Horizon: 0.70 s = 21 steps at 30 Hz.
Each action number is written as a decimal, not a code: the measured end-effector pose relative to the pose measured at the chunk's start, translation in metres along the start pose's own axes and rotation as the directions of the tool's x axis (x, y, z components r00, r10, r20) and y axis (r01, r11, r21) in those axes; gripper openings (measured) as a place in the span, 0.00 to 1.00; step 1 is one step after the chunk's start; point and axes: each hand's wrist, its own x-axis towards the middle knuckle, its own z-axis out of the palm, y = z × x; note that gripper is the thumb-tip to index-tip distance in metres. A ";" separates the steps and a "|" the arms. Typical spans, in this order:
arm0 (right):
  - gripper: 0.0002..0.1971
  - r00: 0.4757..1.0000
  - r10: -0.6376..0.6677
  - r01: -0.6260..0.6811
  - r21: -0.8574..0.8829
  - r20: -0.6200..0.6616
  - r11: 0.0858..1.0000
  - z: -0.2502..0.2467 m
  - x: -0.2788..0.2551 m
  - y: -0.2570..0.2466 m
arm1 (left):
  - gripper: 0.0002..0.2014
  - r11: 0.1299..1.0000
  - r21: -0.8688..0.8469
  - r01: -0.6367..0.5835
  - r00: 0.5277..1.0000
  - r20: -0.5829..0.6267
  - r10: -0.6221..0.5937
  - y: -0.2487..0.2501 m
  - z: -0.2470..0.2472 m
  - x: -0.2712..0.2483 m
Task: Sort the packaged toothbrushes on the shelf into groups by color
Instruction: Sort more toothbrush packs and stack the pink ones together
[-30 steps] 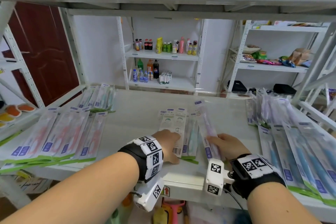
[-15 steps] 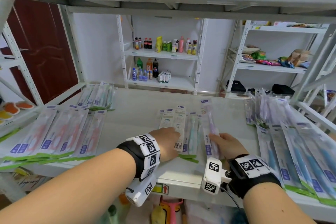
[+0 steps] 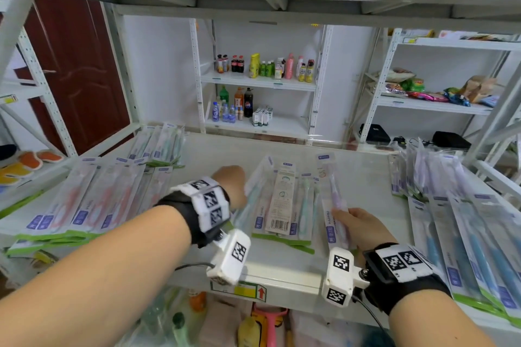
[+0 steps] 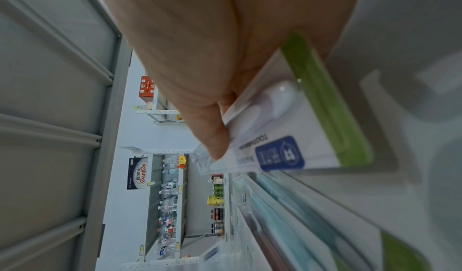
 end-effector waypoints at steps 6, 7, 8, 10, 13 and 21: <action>0.10 1.000 0.028 -0.028 0.008 -0.002 1.000 -0.003 0.003 0.002 | 0.13 0.932 -0.325 0.162 0.985 0.111 -0.133 -0.052 0.013 0.006; 0.10 0.999 0.038 -0.038 0.019 -0.006 0.999 -0.003 0.004 0.003 | 0.12 0.926 -0.337 0.169 0.983 0.120 -0.136 -0.054 0.018 0.007; 0.11 0.999 0.045 -0.044 0.024 -0.007 0.999 -0.003 0.005 0.003 | 0.13 0.926 -0.335 0.173 0.982 0.129 -0.136 -0.055 0.022 0.009; 0.12 0.999 0.048 -0.048 0.033 -0.005 0.998 -0.003 0.005 0.004 | 0.14 0.961 -0.228 0.155 0.983 0.129 -0.128 -0.053 0.022 0.011; 0.13 0.999 0.047 -0.047 0.038 0.000 0.998 -0.002 0.005 0.004 | 0.25 0.994 -0.075 0.085 0.996 0.044 -0.082 -0.035 0.019 0.010; 0.10 0.999 0.029 -0.028 0.042 -0.016 0.999 0.001 0.005 0.005 | 0.24 0.986 -0.017 -0.166 0.971 0.172 0.167 0.062 0.040 0.003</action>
